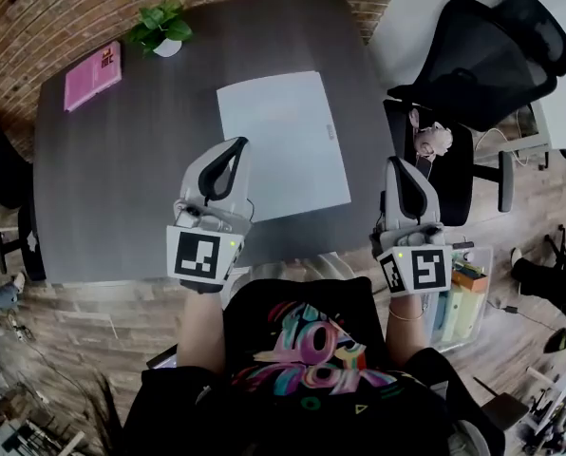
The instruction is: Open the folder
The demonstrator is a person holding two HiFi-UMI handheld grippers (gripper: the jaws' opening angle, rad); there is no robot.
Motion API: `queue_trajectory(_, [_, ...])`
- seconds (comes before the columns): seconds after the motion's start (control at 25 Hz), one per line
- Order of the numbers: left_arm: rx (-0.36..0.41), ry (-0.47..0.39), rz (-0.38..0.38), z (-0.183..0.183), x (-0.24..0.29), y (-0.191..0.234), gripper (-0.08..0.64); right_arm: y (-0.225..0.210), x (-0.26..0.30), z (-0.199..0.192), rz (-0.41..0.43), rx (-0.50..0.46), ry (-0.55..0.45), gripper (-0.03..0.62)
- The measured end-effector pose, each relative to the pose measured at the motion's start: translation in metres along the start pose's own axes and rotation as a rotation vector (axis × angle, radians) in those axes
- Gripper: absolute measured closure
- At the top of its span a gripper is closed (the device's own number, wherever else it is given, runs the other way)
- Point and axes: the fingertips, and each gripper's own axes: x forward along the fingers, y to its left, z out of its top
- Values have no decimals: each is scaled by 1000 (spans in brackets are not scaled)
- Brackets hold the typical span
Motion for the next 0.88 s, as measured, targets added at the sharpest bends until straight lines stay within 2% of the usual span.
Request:
queue_trajectory(0.28, [-16,26,181,-1,16,-2,558,-21,51,4,223,-17,2,592])
queue_trajectory(0.44, [-18,31,250,0,18,-8,558,-27,63,5,312,-20,0,592])
queue_trajectory(0.64, [-19,44,294,-3,18,-13,558,-24,70,-3,374,0,14,592])
queue_trajectory(0.88, [-21,81,313,-9,13,-11,559,-15,72,-9,407,27,33,592])
